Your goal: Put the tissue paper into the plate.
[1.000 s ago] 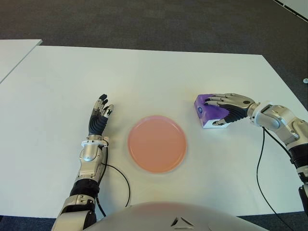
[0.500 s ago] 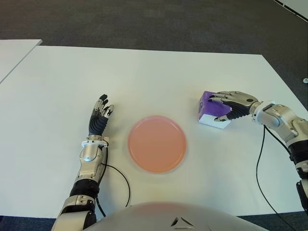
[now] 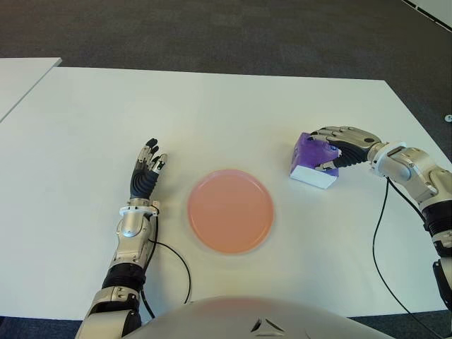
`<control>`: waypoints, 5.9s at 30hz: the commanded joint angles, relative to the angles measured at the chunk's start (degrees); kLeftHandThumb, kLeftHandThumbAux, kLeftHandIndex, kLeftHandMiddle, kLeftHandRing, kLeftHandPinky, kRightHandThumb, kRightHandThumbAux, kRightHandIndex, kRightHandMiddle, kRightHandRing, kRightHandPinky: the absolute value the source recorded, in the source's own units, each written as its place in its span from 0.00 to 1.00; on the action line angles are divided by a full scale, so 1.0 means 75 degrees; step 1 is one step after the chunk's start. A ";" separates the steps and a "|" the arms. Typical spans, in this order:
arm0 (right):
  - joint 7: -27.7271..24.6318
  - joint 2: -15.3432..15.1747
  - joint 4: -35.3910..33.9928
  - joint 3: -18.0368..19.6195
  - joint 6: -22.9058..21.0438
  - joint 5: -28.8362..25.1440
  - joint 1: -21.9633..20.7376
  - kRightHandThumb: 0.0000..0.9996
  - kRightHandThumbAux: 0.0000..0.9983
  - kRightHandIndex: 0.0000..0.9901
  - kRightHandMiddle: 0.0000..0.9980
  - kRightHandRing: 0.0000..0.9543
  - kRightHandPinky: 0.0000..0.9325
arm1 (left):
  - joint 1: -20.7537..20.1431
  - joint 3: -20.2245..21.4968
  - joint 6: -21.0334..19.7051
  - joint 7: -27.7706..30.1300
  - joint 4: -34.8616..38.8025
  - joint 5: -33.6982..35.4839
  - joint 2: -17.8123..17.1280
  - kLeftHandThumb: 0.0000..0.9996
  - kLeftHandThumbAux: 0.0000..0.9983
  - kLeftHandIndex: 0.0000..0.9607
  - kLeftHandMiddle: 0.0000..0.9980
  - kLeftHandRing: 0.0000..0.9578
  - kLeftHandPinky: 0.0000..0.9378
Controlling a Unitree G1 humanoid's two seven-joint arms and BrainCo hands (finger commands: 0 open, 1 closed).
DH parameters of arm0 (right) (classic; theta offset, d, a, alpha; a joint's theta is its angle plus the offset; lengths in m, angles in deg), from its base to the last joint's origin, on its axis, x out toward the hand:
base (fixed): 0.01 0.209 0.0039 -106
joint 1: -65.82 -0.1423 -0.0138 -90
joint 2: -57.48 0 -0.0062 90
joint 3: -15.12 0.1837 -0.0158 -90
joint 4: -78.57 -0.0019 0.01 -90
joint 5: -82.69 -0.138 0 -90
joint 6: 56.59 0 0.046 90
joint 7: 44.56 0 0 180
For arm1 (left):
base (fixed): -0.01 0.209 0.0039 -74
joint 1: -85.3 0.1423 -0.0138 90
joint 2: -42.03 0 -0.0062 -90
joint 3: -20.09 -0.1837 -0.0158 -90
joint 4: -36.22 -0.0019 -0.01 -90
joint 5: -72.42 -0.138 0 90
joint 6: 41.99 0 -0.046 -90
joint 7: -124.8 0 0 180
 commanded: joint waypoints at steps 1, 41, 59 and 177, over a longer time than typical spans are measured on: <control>-0.0040 0.0075 -0.0002 0.0008 -0.0102 -0.0099 -0.0015 0.48 0.38 0.00 0.00 0.00 0.00 | 0.0343 0.0004 -0.0236 0.0028 -0.0246 -0.0013 0.0008 0.00 0.47 0.00 0.00 0.00 0.00; 0.0259 0.0300 0.0488 -0.0682 0.0354 0.0187 0.0090 0.46 0.39 0.00 0.00 0.00 0.00 | 0.0425 0.0004 -0.0321 -0.0138 -0.0086 -0.0107 0.0070 0.00 0.47 0.00 0.00 0.00 0.00; 0.0430 0.0330 0.0625 -0.0787 0.0544 0.0124 0.0253 0.38 0.43 0.00 0.00 0.00 0.00 | 0.0423 0.0022 -0.0297 -0.0111 -0.0124 -0.0057 0.0094 0.00 0.48 0.00 0.00 0.00 0.00; 0.8587 0.3291 0.5865 -0.5370 -0.2033 0.2324 -0.0445 0.71 0.72 0.44 0.85 0.87 0.90 | 0.0778 0.0079 -0.0719 -0.0356 0.0630 -0.0075 0.0118 0.00 0.50 0.00 0.00 0.00 0.00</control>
